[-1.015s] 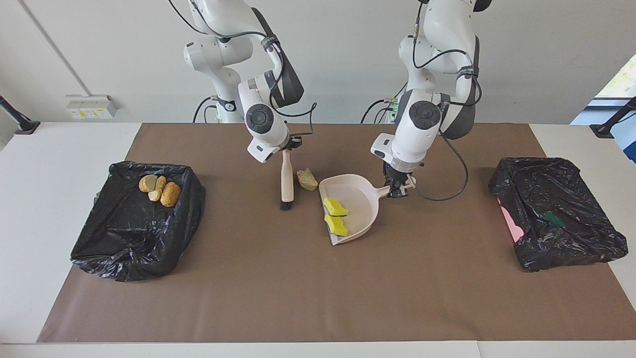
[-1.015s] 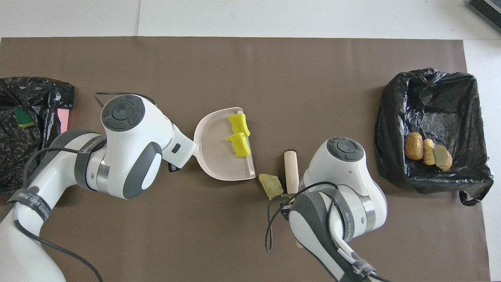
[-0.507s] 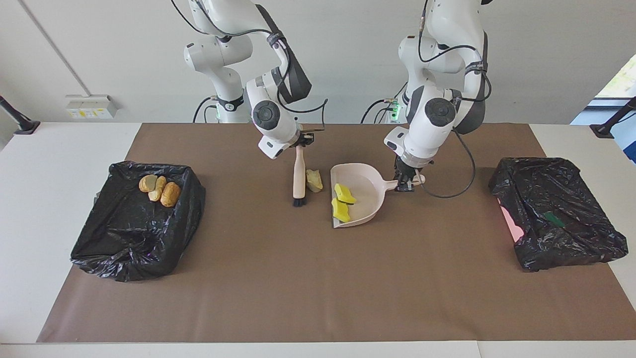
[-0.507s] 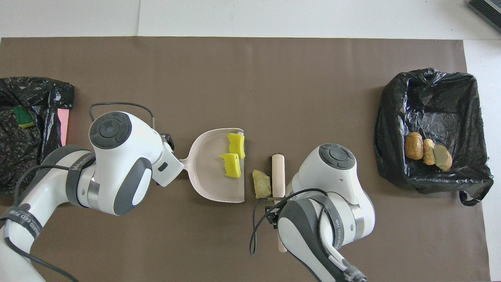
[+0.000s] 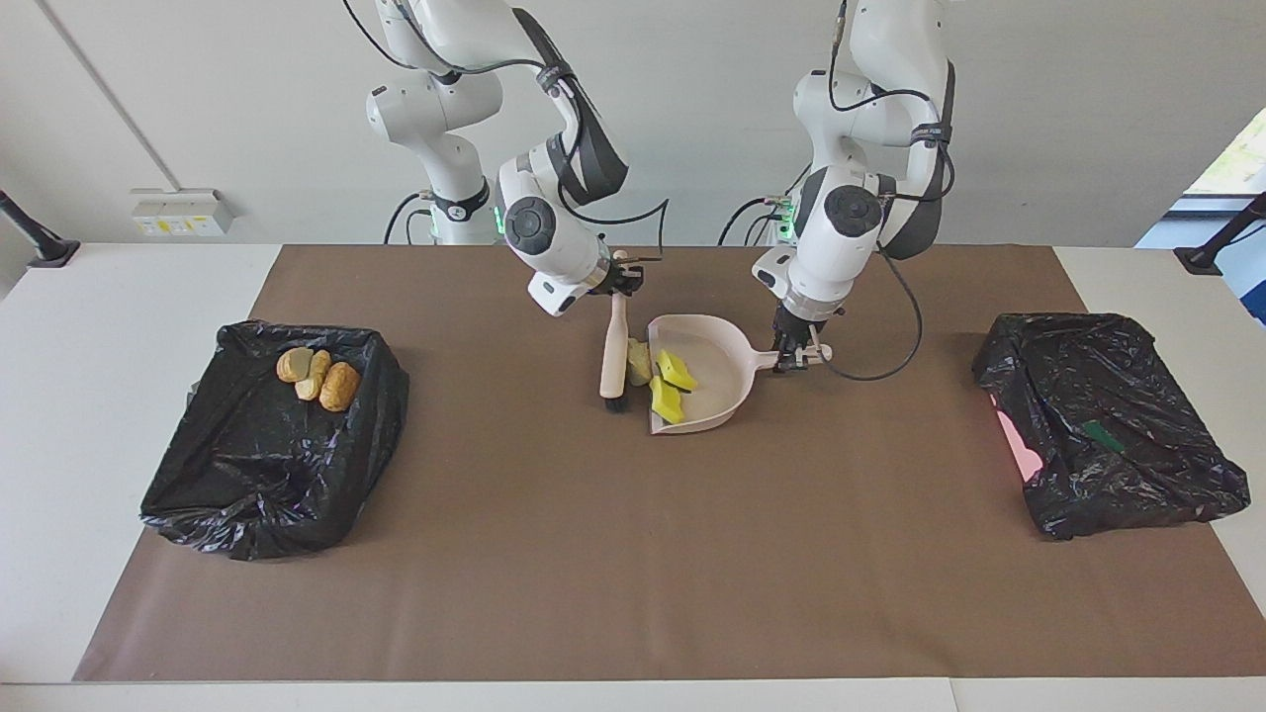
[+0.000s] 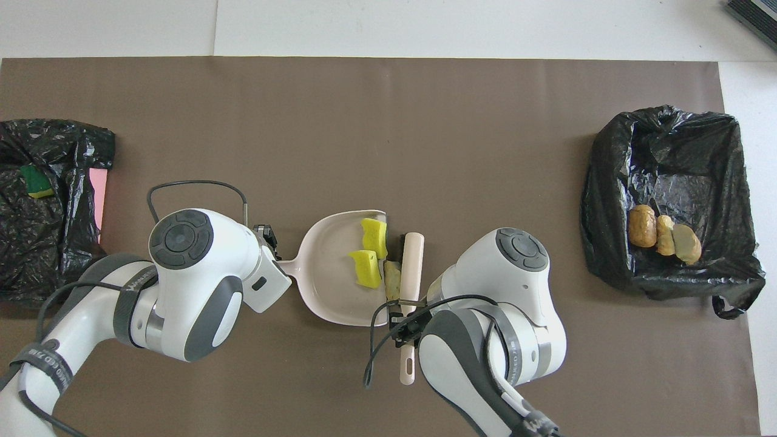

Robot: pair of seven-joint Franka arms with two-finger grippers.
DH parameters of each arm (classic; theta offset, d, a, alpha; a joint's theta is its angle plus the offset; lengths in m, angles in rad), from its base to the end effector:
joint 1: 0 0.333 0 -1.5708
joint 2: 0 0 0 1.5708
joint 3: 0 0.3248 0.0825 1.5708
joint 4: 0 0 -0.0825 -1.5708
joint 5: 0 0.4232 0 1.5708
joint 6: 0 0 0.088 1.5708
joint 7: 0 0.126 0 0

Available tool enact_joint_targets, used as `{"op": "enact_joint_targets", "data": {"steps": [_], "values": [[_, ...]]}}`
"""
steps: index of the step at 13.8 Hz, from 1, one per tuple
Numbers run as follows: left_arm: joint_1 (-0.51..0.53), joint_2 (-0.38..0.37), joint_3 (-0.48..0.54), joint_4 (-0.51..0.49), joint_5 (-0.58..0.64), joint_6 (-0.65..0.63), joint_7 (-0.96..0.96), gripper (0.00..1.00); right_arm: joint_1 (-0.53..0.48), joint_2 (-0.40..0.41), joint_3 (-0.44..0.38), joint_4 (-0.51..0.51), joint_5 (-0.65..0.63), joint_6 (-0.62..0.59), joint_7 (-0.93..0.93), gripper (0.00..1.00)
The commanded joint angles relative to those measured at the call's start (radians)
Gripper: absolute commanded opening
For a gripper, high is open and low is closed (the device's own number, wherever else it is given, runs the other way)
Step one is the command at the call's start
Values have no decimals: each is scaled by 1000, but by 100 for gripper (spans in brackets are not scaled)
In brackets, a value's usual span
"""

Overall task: Sweep and dump trash in bin
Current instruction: 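Sweep the tan sponge piece into the dustpan with the right gripper's brush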

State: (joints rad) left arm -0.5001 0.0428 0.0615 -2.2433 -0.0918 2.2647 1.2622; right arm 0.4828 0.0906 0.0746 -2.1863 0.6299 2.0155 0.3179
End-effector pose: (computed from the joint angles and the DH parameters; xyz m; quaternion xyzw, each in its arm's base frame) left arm 0.5012 -0.2392 0.3110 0.6813 -0.7311 0.0037 0.0351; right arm 0.4422 0.3284 0.3042 -0.9552 0.0545 0.2241 0.1856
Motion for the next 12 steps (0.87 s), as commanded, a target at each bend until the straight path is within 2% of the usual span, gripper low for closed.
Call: {"op": "enact_joint_targets", "data": {"steps": [1,3,7,9,12], "values": [[-23,-20,8,-59,12,15,2,0,26,52,7,95,91,31,4,0],[-14,-20,8,-55,12,7,0,0,46,75,8,147,164,52,7,0],[-8,-20,8,-59,12,4,-55,0,42,84,7,246,166,17,66,0],[9,-21,9,-61,12,-5,-92,0,39,77,-9,296,137,-55,120,0],[96,-20,8,-59,12,-13,-98,0,-7,57,-12,408,-138,-246,210,0]]}}
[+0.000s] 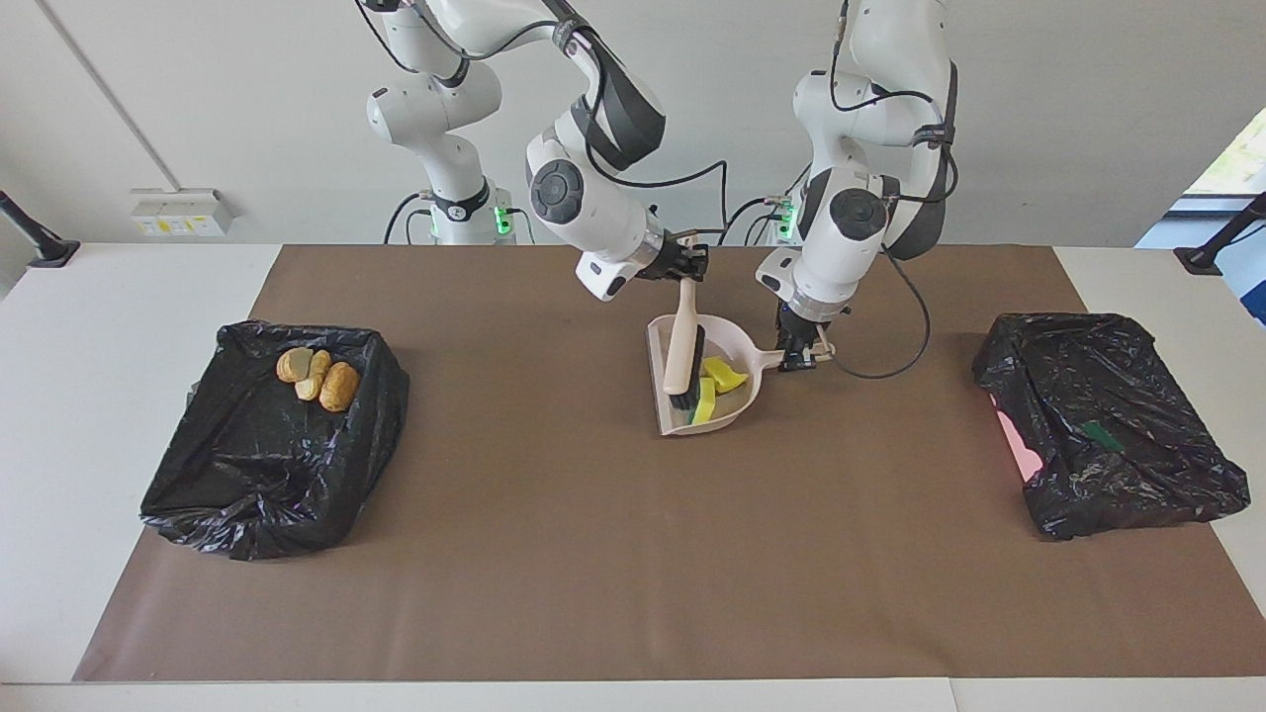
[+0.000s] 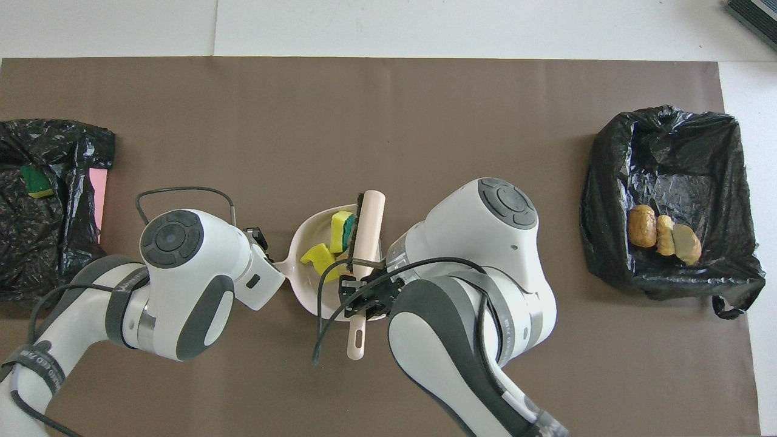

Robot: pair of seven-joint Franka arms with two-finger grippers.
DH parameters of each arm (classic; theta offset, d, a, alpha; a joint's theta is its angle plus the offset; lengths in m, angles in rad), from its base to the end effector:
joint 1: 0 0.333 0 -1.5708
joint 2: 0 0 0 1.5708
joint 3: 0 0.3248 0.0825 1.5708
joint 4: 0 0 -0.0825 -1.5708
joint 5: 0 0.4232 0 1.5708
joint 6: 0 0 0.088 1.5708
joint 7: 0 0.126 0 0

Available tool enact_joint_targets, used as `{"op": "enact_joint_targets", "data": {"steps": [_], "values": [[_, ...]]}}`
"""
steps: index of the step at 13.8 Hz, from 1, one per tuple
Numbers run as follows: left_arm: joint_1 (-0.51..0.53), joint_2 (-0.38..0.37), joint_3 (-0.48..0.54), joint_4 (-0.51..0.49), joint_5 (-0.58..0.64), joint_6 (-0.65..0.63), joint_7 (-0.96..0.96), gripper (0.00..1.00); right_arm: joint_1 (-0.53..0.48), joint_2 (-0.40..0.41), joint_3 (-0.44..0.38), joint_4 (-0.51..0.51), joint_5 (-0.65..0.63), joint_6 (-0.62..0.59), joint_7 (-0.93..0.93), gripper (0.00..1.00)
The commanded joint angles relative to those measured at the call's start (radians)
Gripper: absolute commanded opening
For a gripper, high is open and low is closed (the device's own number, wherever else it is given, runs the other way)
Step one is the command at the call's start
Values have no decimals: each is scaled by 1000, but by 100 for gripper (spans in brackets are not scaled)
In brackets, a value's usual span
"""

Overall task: Sweep and dump trash in bin
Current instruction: 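Carry the dustpan to the black bag while the right gripper withdraws the brush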

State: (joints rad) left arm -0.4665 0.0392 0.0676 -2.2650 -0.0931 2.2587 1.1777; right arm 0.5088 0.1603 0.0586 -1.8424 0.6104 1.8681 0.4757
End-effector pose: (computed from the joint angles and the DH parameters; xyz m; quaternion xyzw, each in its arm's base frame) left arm 0.5027 -0.2160 0.3026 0.7257 -0.6868 -0.0081 0.0400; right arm 0.5025 0.3831 0.4178 -0.9542 0.0635 0.1979 0.2152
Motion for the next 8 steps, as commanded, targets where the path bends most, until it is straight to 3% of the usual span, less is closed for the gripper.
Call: {"op": "enact_joint_targets", "data": {"steps": [1,5,8], "values": [[92,-19,1,-37,13,-8,-29,0,-39,-34,1,71,-176,-154,52,0],[247,-73,3,-1,13,-62,-44,0,-24,-100,4,46,-356,-282,61,0],[380,-65,3,197,13,-269,20,0,-16,-171,10,-84,-354,-253,87,0]]}}
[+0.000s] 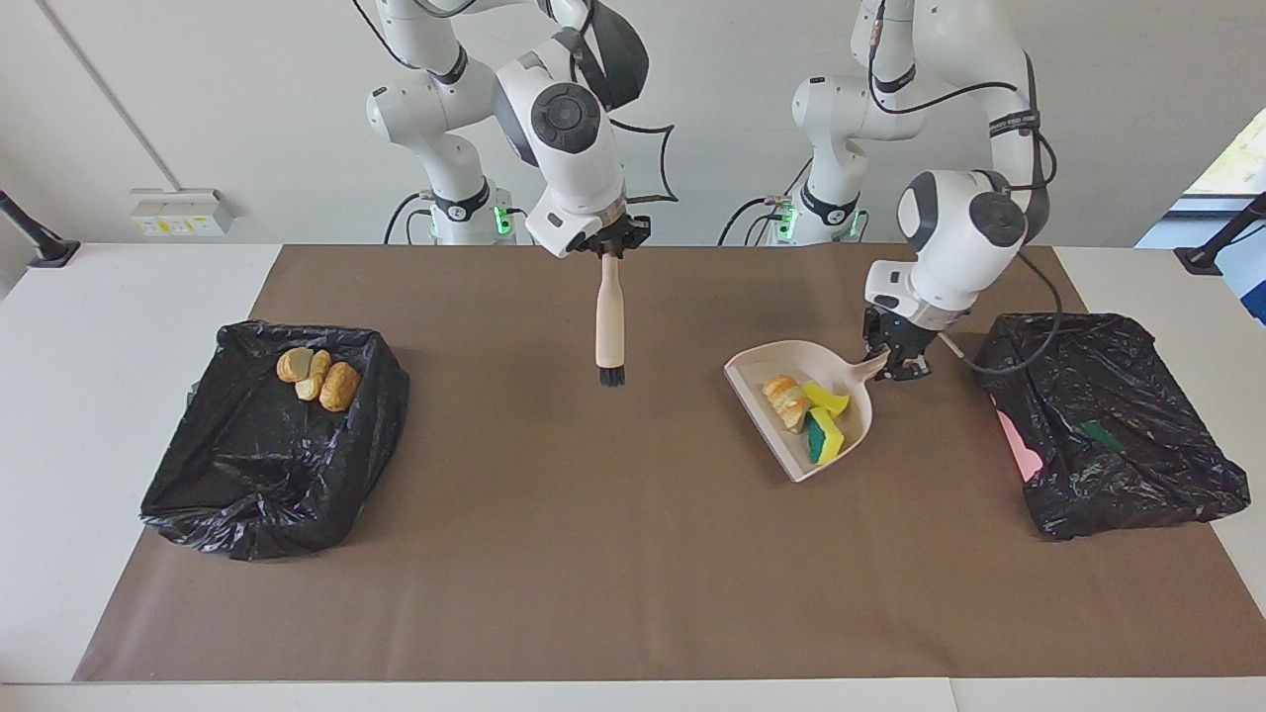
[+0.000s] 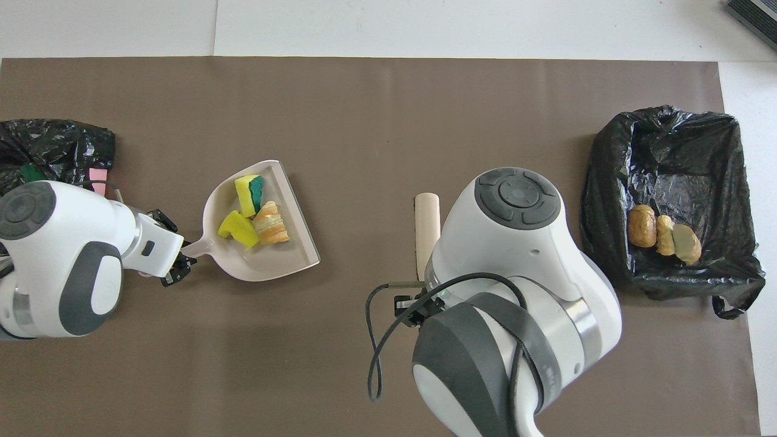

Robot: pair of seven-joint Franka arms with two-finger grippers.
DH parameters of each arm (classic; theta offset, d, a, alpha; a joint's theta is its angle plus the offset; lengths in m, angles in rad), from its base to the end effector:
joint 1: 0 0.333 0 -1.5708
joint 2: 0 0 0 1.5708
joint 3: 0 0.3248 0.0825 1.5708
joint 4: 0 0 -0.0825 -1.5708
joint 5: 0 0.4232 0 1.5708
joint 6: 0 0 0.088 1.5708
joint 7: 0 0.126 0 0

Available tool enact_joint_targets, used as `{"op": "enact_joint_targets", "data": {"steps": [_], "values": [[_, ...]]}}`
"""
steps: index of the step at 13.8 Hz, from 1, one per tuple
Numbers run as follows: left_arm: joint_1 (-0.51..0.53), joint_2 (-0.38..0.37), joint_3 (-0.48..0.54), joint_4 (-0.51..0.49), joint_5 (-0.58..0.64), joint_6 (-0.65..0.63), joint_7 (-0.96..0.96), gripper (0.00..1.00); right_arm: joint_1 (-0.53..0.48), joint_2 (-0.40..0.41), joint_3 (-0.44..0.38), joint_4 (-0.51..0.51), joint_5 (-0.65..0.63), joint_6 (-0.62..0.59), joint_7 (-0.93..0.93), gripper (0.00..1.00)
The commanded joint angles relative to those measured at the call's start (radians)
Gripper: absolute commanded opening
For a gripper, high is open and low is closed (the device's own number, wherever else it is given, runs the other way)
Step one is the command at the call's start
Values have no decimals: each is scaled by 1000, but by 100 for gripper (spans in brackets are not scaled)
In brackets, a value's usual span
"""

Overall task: Sweep and dump trash in bin
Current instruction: 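Carry the dustpan to the black bag while the right gripper withdraws the brush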

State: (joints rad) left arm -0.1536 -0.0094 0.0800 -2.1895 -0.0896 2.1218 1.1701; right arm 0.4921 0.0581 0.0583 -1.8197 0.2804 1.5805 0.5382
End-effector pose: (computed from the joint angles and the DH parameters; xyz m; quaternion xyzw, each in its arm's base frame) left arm 0.5524 -0.0462 0.3533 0.8259 -0.5618 -0.0052 0.0475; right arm 0.4750 0.3315 0.4618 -0.9792 0.0159 0.1978 0.0435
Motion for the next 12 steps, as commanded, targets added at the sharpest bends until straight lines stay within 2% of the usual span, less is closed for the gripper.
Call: {"op": "enact_joint_targets", "data": {"steps": [1,4,7,8,10,12], "values": [[116,-12,-9,187,10,-194,55,0,3,-75,12,-140,-24,36,26,0],[265,3,-9,345,10,-336,149,0,74,-73,15,-229,-4,149,92,0],[428,67,-8,488,16,-387,283,0,150,-75,15,-343,-3,289,154,0],[475,89,-8,531,24,-387,343,0,157,-83,15,-364,-1,303,158,0],[532,133,-8,606,127,-381,382,0,161,-127,15,-441,3,334,138,0],[539,153,-6,617,243,-347,402,0,175,-167,15,-509,23,381,138,0]]}}
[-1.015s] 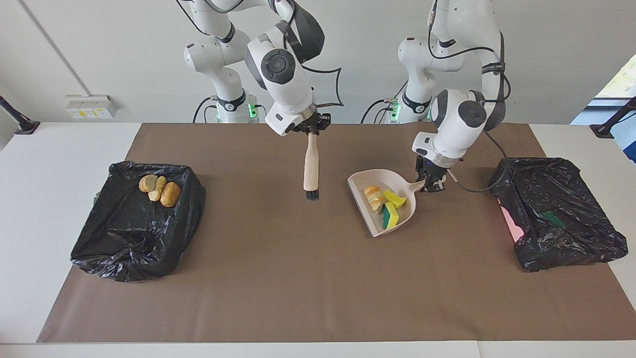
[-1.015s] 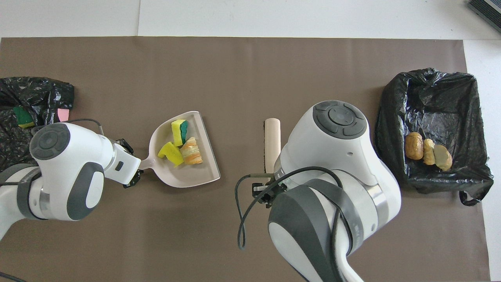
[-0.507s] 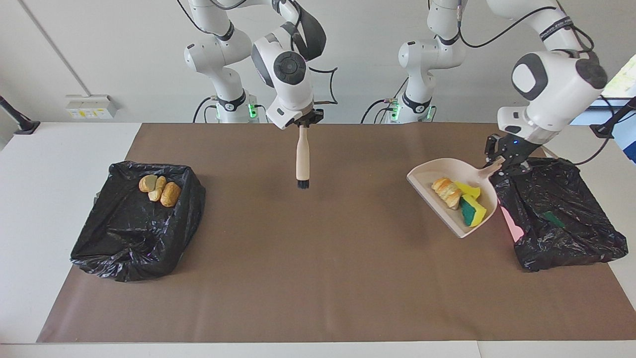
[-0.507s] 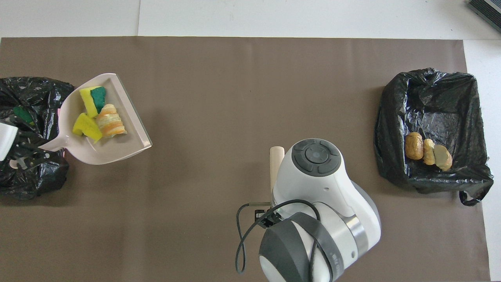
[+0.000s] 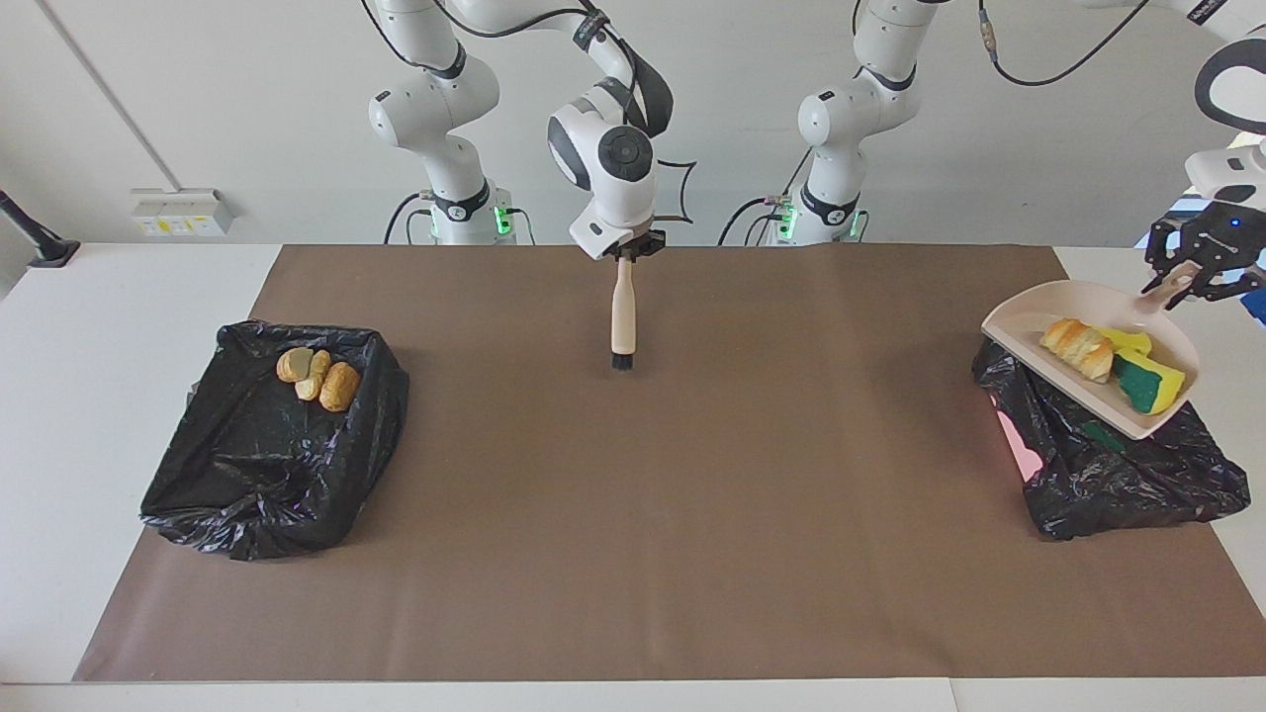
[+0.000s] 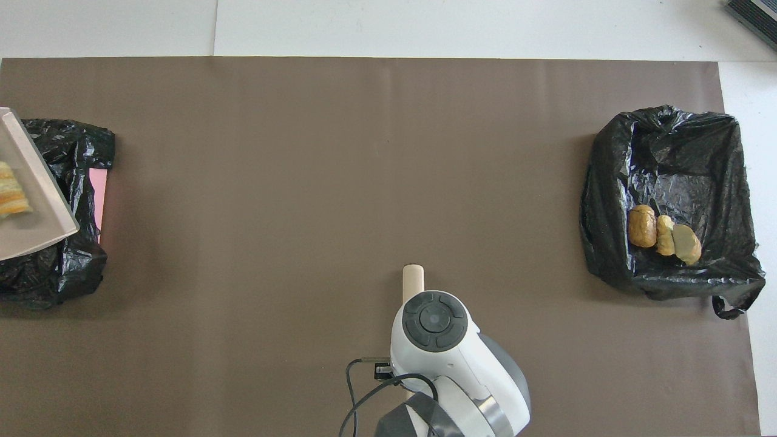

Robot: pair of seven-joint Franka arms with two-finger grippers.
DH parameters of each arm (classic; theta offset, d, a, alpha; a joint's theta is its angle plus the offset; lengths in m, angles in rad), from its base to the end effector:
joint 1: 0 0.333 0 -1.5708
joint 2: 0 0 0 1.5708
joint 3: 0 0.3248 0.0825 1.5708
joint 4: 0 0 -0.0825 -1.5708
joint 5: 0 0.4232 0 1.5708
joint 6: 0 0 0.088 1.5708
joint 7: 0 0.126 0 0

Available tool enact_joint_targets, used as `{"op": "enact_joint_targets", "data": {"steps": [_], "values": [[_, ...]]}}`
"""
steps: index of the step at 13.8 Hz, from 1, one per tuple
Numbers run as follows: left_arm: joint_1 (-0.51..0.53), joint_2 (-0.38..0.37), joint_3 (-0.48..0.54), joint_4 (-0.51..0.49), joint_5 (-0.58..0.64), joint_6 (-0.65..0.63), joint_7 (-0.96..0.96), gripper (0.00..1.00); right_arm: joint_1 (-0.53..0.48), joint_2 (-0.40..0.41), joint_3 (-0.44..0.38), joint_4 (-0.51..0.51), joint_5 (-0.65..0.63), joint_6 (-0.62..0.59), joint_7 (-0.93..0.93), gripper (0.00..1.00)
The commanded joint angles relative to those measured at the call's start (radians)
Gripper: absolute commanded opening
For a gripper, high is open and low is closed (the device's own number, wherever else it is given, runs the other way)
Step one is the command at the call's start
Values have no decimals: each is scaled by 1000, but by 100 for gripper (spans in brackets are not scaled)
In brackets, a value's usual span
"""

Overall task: Sweep and dump trash in bin
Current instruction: 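Carry the dustpan to the black bag while the right gripper withdraws the brush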

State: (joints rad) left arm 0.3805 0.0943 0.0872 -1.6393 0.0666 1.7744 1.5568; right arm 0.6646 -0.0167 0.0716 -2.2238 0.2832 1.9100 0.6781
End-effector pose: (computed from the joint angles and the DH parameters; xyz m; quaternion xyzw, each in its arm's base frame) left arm 0.5661 0.2916 0.5396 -0.8513 0.5230 0.0203 0.0369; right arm 0.3655 0.3649 0.3306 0.9807 -0.0378 -0.1920 0.0008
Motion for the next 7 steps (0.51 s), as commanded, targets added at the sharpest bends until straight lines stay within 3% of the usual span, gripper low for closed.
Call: {"op": "enact_joint_targets", "data": {"steps": [1,3,7], "values": [[26,64,-12,78,126,29,20,0,6,-100,2,-118,43,54,0,0],[70,91,-14,79,218,118,31,0,9,-94,2,-125,65,61,8,0],[61,139,-15,78,430,265,28,0,70,-69,2,-192,67,213,2,0]]}}
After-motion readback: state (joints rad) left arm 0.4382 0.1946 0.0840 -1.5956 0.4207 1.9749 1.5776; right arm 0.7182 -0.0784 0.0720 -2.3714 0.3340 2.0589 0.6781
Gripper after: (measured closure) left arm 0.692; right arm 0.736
